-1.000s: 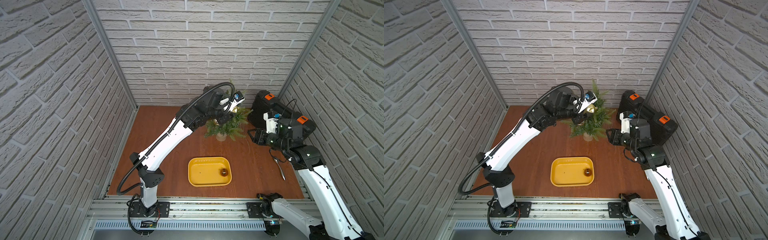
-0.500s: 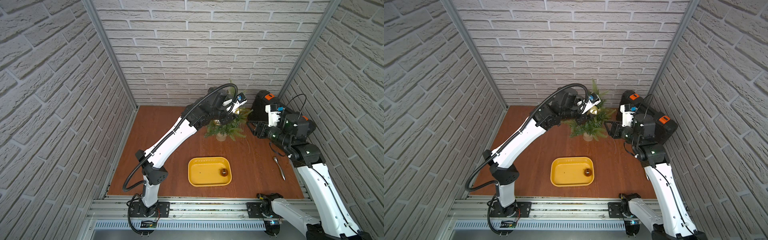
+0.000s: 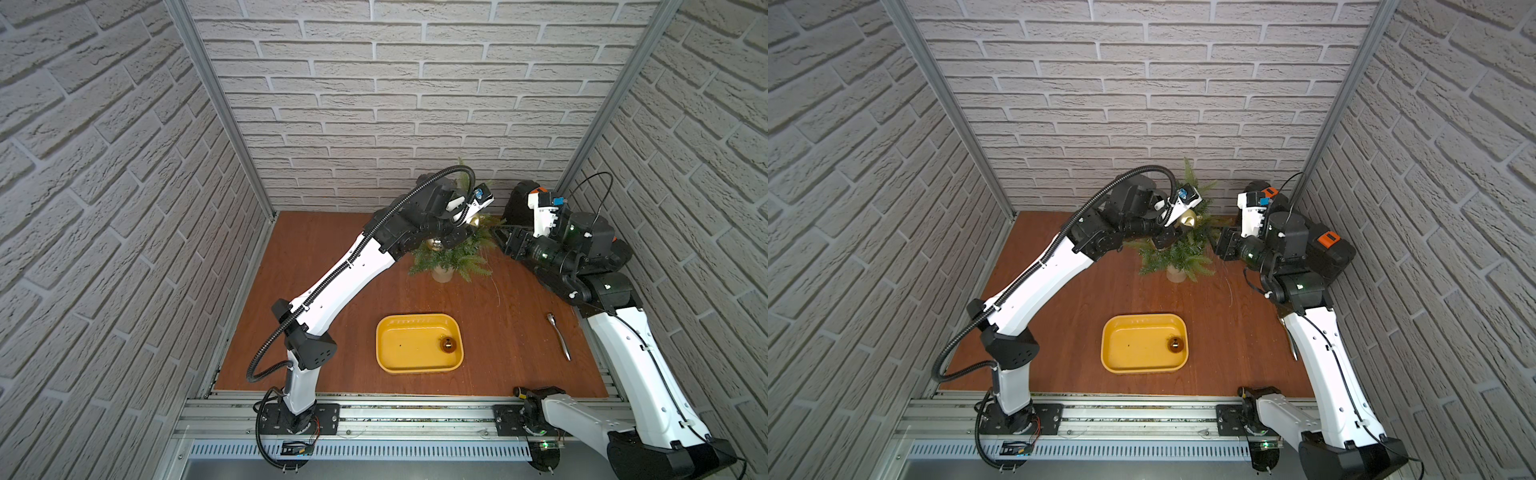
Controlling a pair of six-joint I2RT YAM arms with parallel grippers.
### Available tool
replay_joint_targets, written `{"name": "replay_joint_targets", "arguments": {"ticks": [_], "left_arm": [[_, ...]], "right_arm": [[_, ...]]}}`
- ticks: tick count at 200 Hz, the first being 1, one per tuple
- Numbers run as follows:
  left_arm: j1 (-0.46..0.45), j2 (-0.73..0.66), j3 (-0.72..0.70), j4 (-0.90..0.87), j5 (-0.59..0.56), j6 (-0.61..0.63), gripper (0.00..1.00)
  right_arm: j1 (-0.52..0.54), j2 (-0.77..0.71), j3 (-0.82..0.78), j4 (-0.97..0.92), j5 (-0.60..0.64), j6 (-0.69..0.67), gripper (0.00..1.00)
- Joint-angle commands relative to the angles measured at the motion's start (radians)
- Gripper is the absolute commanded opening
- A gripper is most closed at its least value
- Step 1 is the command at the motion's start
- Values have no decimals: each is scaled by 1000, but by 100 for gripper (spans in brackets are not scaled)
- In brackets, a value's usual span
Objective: Decorate the small christmas tree with ornaments
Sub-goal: Hang an ornament on the christmas tree.
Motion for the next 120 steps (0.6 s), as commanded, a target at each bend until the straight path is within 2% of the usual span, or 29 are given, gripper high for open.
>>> {"name": "replay_joint_targets", "arguments": {"ticks": [1, 120], "left_arm": [[7, 12, 22, 62, -18, -15, 53], [7, -4, -1, 62, -14, -27, 53]], "right_arm": [[-5, 18, 33, 48, 6, 2, 49], [-6, 91, 90, 36, 50, -10, 46]]}}
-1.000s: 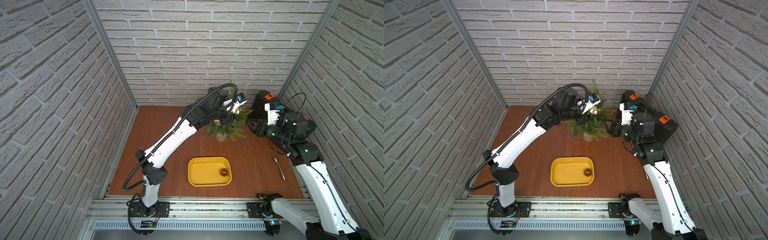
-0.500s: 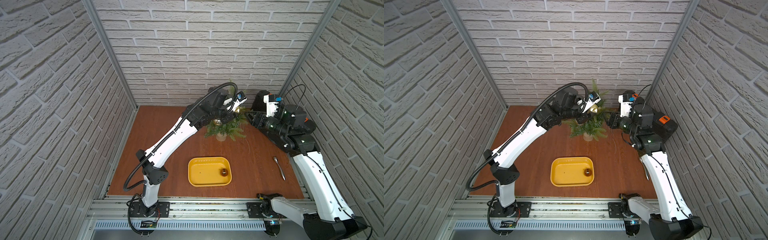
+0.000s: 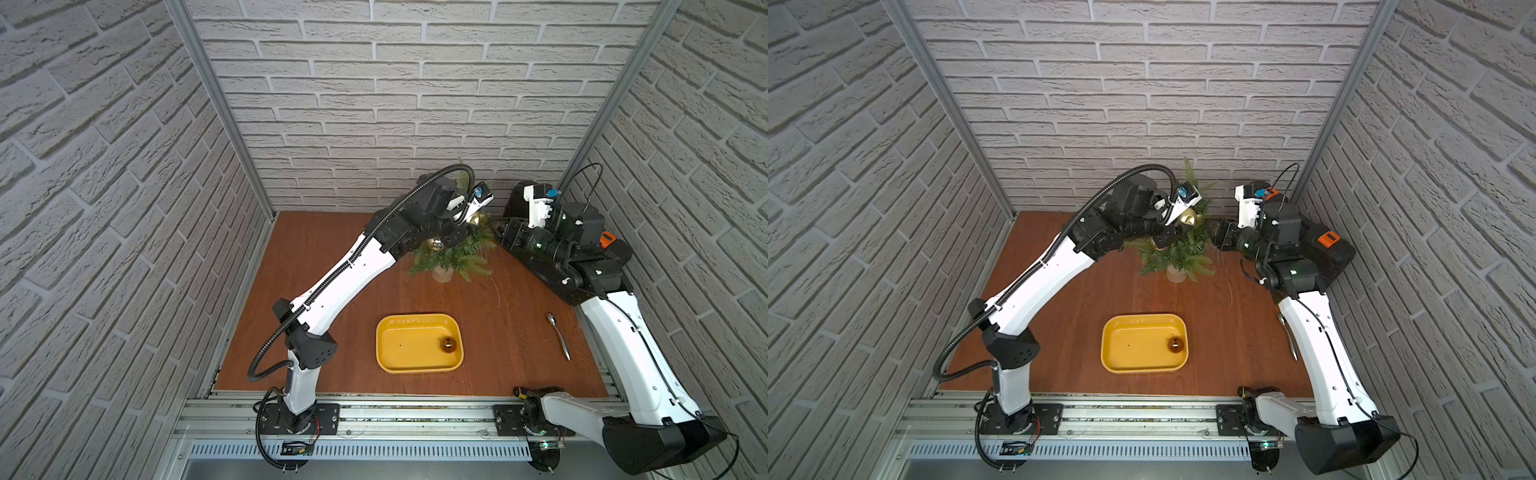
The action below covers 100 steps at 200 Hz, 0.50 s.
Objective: Decorate the small christmas tree with ornaments
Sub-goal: Hang an ornament on the christmas tree.
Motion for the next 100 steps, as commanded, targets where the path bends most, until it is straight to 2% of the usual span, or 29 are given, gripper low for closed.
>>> {"name": "replay_joint_targets", "arguments": {"ticks": [1, 100], "left_arm": [[7, -9, -2, 56, -4, -9, 53], [7, -31, -36, 66, -28, -20, 53]], "right_arm": [[-5, 8, 38, 30, 11, -9, 46], [-6, 33, 69, 8, 25, -21, 45]]}}
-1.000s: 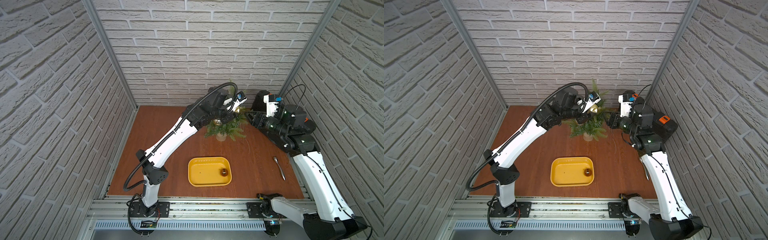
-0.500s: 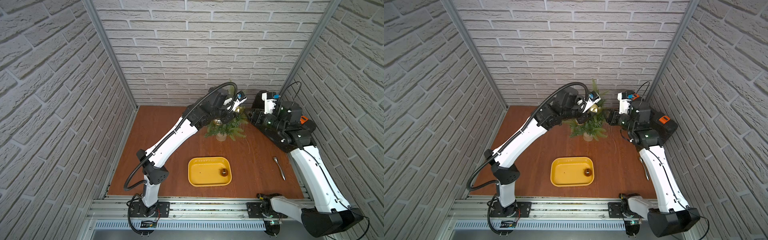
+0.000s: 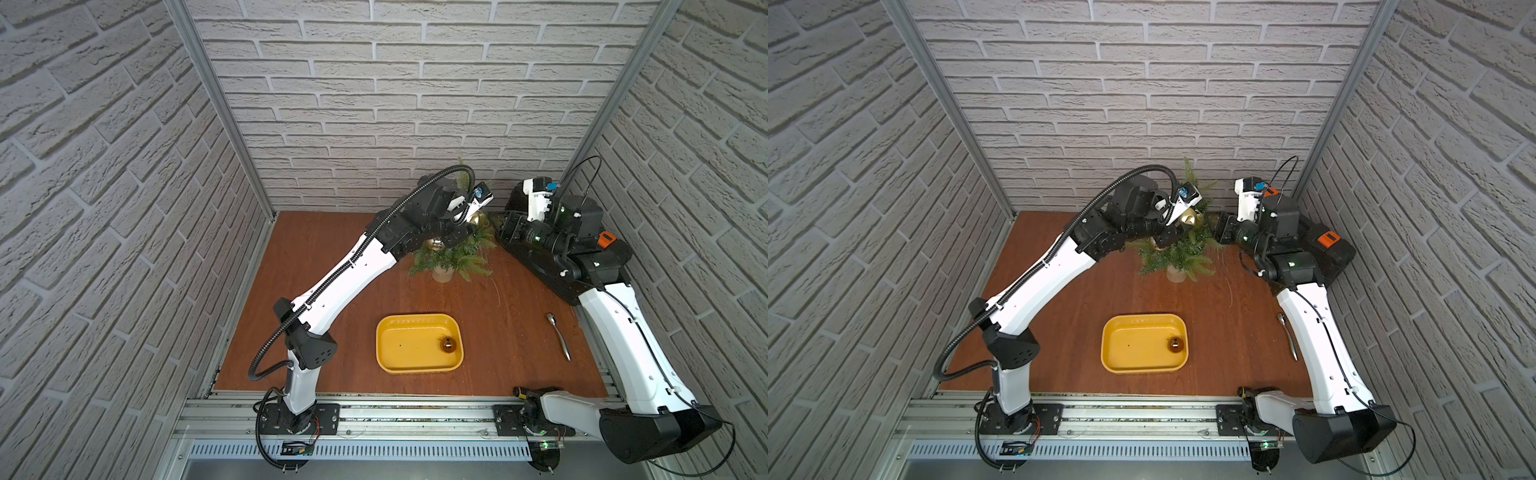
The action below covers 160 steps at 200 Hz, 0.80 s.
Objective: Decorate the small christmas tree with ornaments
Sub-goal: Hang an ornament on the christmas tree.
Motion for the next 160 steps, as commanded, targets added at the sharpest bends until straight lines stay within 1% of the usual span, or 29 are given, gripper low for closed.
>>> {"name": "replay_joint_targets", "arguments": {"ticks": [1, 63, 87, 160], "left_arm": [[7, -31, -15, 42, -13, -17, 53], [6, -40, -17, 39, -19, -21, 53], [5, -48, -20, 44, -10, -25, 53], [5, -64, -30, 52, 4, -34, 53]], "right_arm": [[-4, -15, 20, 7, 10, -19, 45], [-4, -71, 5, -39, 35, -44, 46], [-4, -64, 8, -62, 21, -53, 49], [-4, -24, 12, -41, 4, -40, 48]]}}
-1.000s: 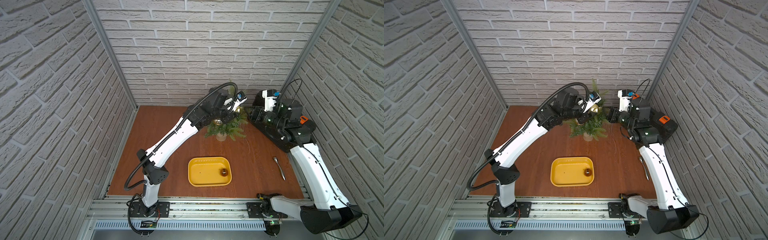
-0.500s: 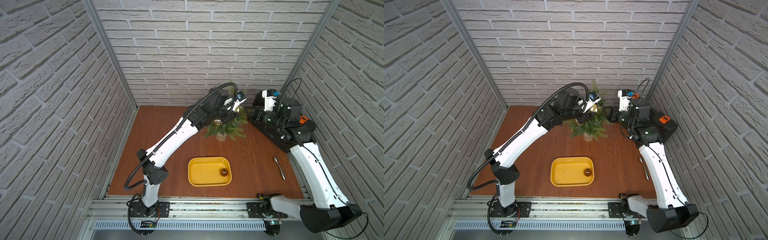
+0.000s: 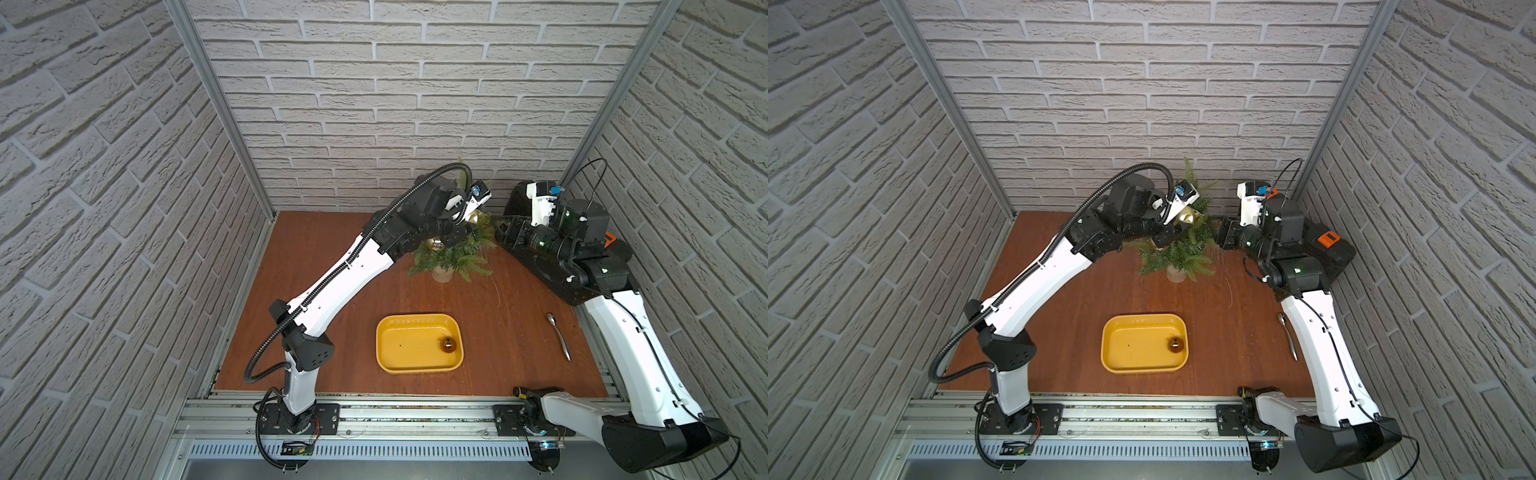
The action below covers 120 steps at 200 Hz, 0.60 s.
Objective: Decorate the small christmas tree with ornaments
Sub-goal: Hang an ornament on the christmas tree.
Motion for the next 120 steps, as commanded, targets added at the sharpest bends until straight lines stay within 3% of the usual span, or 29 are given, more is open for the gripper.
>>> {"name": "replay_joint_targets", "arguments": {"ticks": [1, 120], "left_arm": [[4, -37, -14, 48, 5, -10, 53], [4, -11, 8, 51, 3, -7, 53]], "right_arm": [[-4, 16, 13, 27, -17, -3, 48], [-4, 16, 33, 29, -44, -13, 47]]}}
